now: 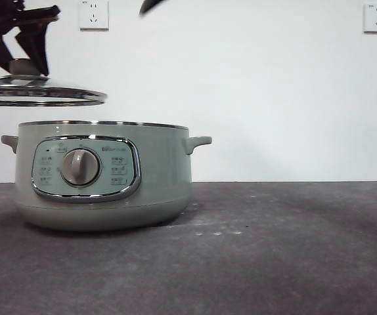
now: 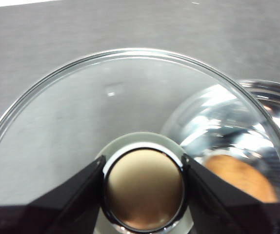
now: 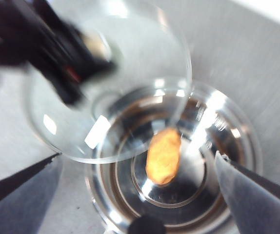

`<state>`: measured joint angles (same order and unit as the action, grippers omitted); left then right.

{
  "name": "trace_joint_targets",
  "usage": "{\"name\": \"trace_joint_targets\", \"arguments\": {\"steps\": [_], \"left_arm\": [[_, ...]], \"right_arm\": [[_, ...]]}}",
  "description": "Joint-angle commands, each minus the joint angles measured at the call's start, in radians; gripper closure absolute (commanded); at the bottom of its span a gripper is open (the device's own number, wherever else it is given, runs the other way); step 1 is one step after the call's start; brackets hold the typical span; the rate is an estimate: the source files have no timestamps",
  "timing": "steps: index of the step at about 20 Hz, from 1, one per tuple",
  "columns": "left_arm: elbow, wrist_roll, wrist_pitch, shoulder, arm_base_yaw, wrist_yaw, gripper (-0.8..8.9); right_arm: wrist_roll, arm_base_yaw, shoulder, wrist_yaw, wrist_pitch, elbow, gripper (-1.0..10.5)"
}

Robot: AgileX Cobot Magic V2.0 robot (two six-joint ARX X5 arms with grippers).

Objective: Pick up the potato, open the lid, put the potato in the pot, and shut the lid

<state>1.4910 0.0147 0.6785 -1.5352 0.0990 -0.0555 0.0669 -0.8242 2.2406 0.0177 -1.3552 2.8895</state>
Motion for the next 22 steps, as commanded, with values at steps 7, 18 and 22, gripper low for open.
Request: {"name": "trace_joint_targets", "arguments": {"steps": [7,18,22], "left_arm": [[0.005,-0.055,-0.075,0.010,0.142,-0.004,8.22],[0.005,-0.093,-0.098,-0.018,0.269,0.033,8.22],[0.005,-0.093,-0.096,-0.065,0.269,0.029,8.22]], "right_arm": [[-0.097,0.001,-0.456,-0.127,-0.028,-0.627,3.2],[-0.068,0.021,-0.975,-0.164,0.073,-1.286,3.2],[-0.037,0.021,-1.127,-0.165,0.064,-1.395,3.2]]}}
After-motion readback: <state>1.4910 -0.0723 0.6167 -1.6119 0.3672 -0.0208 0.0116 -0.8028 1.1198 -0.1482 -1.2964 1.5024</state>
